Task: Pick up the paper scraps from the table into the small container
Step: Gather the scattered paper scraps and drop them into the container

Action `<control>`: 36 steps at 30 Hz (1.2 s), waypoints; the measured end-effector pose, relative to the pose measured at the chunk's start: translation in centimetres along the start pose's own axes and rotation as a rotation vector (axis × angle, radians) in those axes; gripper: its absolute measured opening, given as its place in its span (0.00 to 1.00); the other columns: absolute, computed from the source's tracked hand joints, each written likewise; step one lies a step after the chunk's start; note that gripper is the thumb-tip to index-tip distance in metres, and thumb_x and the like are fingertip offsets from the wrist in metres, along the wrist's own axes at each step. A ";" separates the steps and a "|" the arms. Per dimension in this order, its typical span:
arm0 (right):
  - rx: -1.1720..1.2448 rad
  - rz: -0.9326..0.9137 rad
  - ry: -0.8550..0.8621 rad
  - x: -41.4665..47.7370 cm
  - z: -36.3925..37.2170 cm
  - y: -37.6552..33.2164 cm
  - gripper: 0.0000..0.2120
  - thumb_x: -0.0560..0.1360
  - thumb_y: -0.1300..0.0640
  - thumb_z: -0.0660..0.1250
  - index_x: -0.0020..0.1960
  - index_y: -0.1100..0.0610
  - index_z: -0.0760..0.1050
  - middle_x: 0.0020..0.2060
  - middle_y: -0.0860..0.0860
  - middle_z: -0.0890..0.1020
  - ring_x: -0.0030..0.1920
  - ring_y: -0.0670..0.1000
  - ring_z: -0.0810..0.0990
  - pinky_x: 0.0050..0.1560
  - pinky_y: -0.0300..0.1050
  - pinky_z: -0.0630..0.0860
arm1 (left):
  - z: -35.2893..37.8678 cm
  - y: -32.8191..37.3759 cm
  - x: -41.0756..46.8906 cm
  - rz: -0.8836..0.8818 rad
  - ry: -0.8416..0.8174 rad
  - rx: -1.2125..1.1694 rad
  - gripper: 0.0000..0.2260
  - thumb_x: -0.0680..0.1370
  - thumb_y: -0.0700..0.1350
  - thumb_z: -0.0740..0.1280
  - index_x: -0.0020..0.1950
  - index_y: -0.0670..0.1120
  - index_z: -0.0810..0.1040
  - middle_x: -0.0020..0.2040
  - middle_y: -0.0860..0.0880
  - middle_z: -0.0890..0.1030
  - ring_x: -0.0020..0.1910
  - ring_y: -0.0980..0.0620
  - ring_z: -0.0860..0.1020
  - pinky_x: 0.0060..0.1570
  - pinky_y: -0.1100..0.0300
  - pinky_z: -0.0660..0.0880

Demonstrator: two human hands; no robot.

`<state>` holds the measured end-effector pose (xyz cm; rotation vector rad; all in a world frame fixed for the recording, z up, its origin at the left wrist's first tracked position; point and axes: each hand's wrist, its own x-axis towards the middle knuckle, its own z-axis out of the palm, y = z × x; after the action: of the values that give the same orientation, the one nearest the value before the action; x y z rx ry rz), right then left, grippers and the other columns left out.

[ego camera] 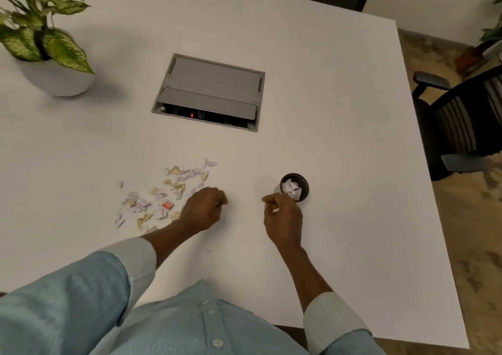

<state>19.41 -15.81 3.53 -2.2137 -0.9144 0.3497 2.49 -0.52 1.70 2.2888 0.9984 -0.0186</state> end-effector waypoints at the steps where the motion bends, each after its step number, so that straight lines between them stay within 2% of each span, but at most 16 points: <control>1: -0.008 -0.012 -0.055 -0.9 1.0 -0.1 0.10 0.74 0.64 0.68 0.47 0.49 0.82 0.45 0.44 0.83 0.41 0.46 0.81 0.43 0.48 0.82 | 0.1 -1.9 -1.6 -0.014 -0.013 0.054 0.09 0.78 0.39 0.67 0.55 0.48 0.84 0.53 0.50 0.84 0.55 0.47 0.80 0.53 0.49 0.79; 5: -0.065 -0.054 -0.368 -4.3 4.8 -0.2 0.08 0.75 0.60 0.69 0.50 0.48 0.81 0.46 0.45 0.81 0.42 0.45 0.82 0.45 0.48 0.81 | 1.2 -7.8 -8.1 -0.009 -0.059 0.193 0.11 0.79 0.40 0.67 0.60 0.47 0.81 0.60 0.47 0.81 0.57 0.46 0.80 0.48 0.51 0.81; 9: -0.221 -0.177 -0.656 -6.7 7.6 -0.3 0.11 0.77 0.56 0.70 0.59 0.51 0.79 0.53 0.48 0.80 0.53 0.49 0.81 0.54 0.48 0.80 | 2.9 -10.6 -12.4 0.086 -0.173 0.311 0.17 0.77 0.44 0.71 0.65 0.43 0.80 0.68 0.43 0.78 0.63 0.42 0.80 0.47 0.51 0.84; 11: -0.309 -0.242 -0.751 -7.4 8.6 -0.5 0.14 0.78 0.56 0.69 0.64 0.52 0.77 0.58 0.50 0.79 0.58 0.51 0.79 0.58 0.49 0.78 | 3.5 -10.7 -13.1 0.097 -0.221 0.350 0.22 0.76 0.48 0.73 0.69 0.42 0.77 0.75 0.41 0.73 0.70 0.41 0.76 0.51 0.51 0.84; 13: -0.373 -0.290 -0.799 -8.0 9.4 -0.8 0.17 0.79 0.55 0.68 0.68 0.53 0.75 0.62 0.51 0.77 0.62 0.52 0.76 0.61 0.48 0.76 | 4.4 -10.8 -13.5 0.087 -0.243 0.350 0.29 0.79 0.51 0.70 0.76 0.41 0.69 0.81 0.41 0.62 0.79 0.41 0.66 0.65 0.50 0.78; 14: -0.393 -0.308 -0.810 -8.2 9.7 -1.0 0.18 0.80 0.55 0.68 0.69 0.53 0.74 0.64 0.51 0.76 0.64 0.52 0.75 0.63 0.48 0.75 | 4.9 -11.0 -13.6 0.084 -0.256 0.341 0.32 0.80 0.52 0.68 0.80 0.40 0.63 0.84 0.41 0.56 0.82 0.41 0.59 0.72 0.50 0.73; 16: -0.425 -0.351 -0.824 -8.6 10.4 -1.3 0.20 0.81 0.55 0.67 0.72 0.54 0.73 0.65 0.51 0.74 0.65 0.52 0.74 0.63 0.48 0.76 | 5.5 -11.1 -14.0 0.072 -0.288 0.330 0.37 0.81 0.51 0.68 0.83 0.40 0.52 0.84 0.42 0.44 0.84 0.43 0.48 0.78 0.51 0.64; 19: -0.447 -0.345 -0.828 -9.4 11.5 -1.7 0.16 0.82 0.59 0.64 0.69 0.56 0.73 0.62 0.53 0.73 0.62 0.53 0.75 0.59 0.48 0.78 | 6.2 -10.9 -14.5 0.046 -0.294 0.322 0.43 0.79 0.47 0.72 0.83 0.41 0.46 0.83 0.45 0.36 0.84 0.44 0.46 0.77 0.50 0.66; 22: -0.507 -0.382 -0.779 -9.9 12.3 -1.9 0.14 0.81 0.65 0.61 0.65 0.57 0.75 0.60 0.52 0.74 0.60 0.53 0.74 0.52 0.49 0.79 | 6.1 -10.3 -14.5 0.033 -0.321 0.315 0.45 0.76 0.46 0.74 0.83 0.41 0.47 0.83 0.44 0.35 0.83 0.45 0.43 0.76 0.47 0.68; 25: -0.529 -0.413 -0.752 -9.7 12.5 -1.8 0.14 0.80 0.67 0.60 0.62 0.56 0.77 0.57 0.52 0.77 0.58 0.53 0.75 0.48 0.49 0.78 | 5.8 -10.0 -14.1 0.064 -0.340 0.355 0.46 0.76 0.42 0.75 0.83 0.40 0.47 0.83 0.41 0.37 0.83 0.42 0.43 0.74 0.46 0.70; 28: -0.544 -0.398 -0.754 -9.1 12.7 -1.7 0.15 0.79 0.67 0.59 0.59 0.55 0.77 0.55 0.51 0.78 0.56 0.52 0.76 0.49 0.49 0.77 | 5.5 -10.2 -14.0 0.075 -0.359 0.357 0.46 0.76 0.41 0.74 0.83 0.41 0.45 0.83 0.42 0.36 0.84 0.42 0.42 0.74 0.47 0.70; 32: -0.513 -0.333 -0.796 -8.0 12.8 -1.8 0.11 0.80 0.59 0.61 0.61 0.52 0.76 0.54 0.50 0.80 0.55 0.52 0.78 0.52 0.48 0.78 | 5.3 -10.4 -14.0 0.071 -0.357 0.333 0.46 0.76 0.40 0.73 0.83 0.41 0.45 0.83 0.43 0.36 0.84 0.43 0.42 0.75 0.49 0.69; 36: -0.448 -0.227 -0.690 -6.2 12.7 -2.3 0.13 0.79 0.57 0.63 0.63 0.50 0.76 0.54 0.49 0.80 0.55 0.51 0.80 0.54 0.48 0.78 | 5.2 -10.4 -14.1 0.079 -0.350 0.330 0.44 0.77 0.37 0.72 0.83 0.40 0.45 0.83 0.41 0.37 0.83 0.41 0.42 0.79 0.47 0.61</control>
<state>7.67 -12.50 -4.04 -2.3761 -1.7347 0.9041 -13.27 -7.36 -4.59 2.4990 0.7648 -0.5687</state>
